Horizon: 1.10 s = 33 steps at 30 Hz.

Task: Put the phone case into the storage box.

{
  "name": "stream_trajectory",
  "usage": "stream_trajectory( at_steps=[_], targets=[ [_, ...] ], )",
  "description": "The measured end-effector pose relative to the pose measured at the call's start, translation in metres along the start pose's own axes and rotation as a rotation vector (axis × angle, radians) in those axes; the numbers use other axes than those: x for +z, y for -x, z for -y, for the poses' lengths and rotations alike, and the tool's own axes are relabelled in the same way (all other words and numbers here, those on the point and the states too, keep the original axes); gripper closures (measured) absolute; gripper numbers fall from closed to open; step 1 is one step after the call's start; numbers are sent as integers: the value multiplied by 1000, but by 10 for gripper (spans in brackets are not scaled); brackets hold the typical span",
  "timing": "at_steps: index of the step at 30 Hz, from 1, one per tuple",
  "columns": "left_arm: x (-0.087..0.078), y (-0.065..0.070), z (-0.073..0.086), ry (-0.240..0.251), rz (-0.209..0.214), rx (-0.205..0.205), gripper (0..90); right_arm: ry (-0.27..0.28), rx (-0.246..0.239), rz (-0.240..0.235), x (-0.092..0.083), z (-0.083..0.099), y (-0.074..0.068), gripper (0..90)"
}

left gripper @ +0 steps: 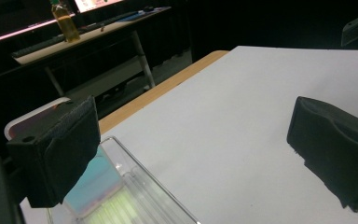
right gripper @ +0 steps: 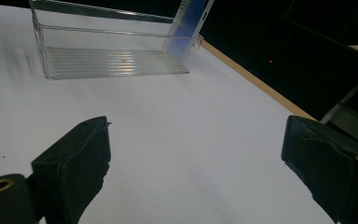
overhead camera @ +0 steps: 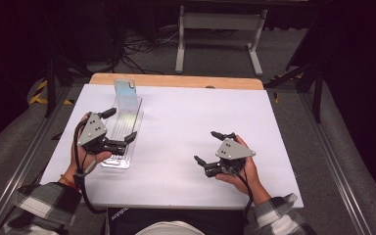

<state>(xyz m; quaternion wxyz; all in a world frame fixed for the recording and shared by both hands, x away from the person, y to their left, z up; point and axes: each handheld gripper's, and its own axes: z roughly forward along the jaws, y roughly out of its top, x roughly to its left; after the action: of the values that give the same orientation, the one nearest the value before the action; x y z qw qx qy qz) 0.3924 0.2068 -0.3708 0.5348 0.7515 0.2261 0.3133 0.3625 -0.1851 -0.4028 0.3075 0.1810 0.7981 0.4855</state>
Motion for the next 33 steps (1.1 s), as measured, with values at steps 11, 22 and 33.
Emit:
stream_trajectory(
  at_steps=[11, 22, 33],
  targets=[
    [-5, 8, 1, 10, 39, 9, 41, 1, -1, 10, -2, 0, 0, 84],
    [-5, 18, 2, 16, 73, 27, 31, 1, 0, 17, -5, 0, -1, 84],
    [0, 27, 2, 39, 108, 46, 32, -6, 15, 30, -12, 3, -3, 88]
  ],
)
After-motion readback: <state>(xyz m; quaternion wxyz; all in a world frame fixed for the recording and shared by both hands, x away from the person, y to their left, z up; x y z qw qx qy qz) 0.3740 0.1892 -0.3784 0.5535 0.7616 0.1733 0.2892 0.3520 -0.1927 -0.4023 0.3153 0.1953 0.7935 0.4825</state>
